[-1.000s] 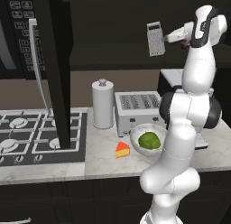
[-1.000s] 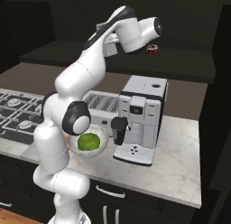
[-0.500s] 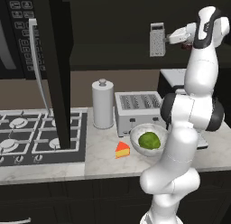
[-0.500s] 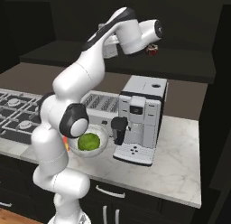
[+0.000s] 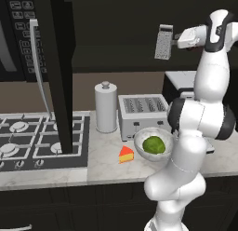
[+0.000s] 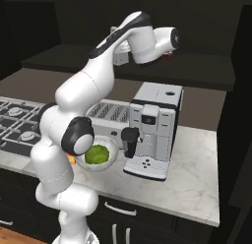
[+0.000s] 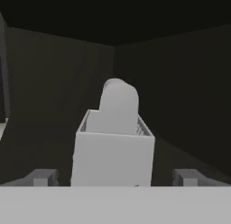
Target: Pick the cheese from the fridge and the cheese grater from the cabinet and place them next to the salad bowl.
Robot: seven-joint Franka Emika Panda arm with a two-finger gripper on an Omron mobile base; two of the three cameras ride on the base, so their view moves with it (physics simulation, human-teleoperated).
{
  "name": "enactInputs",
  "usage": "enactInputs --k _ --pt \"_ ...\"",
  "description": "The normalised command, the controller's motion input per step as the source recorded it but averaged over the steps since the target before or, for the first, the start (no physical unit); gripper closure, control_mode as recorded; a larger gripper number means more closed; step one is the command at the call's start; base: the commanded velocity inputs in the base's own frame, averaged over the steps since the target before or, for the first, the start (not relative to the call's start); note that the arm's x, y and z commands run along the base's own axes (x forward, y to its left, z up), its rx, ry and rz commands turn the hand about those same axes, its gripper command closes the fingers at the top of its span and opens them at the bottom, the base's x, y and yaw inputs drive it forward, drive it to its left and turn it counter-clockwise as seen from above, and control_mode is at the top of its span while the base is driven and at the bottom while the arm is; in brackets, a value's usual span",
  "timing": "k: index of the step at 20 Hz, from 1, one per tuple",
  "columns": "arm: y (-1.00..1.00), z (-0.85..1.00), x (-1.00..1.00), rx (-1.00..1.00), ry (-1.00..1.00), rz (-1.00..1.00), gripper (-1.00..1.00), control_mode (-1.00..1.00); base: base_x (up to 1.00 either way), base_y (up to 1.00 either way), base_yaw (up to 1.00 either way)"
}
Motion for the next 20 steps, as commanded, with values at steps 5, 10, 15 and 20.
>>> enactInputs --k 5,10,15,20 --pt "0.00 0.00 0.00 0.00 -0.11 0.00 -1.00 -1.00 0.00 0.00 0.00" --pt "0.00 0.00 0.05 0.00 0.00 0.00 -1.00 -1.00 0.00 0.00 0.00" --pt "0.00 0.00 0.09 0.00 0.00 0.00 -1.00 -1.00 0.00 0.00 0.00" --pt "0.00 0.00 0.16 0.00 0.00 0.01 -1.00 -1.00 0.00 0.00 0.00"
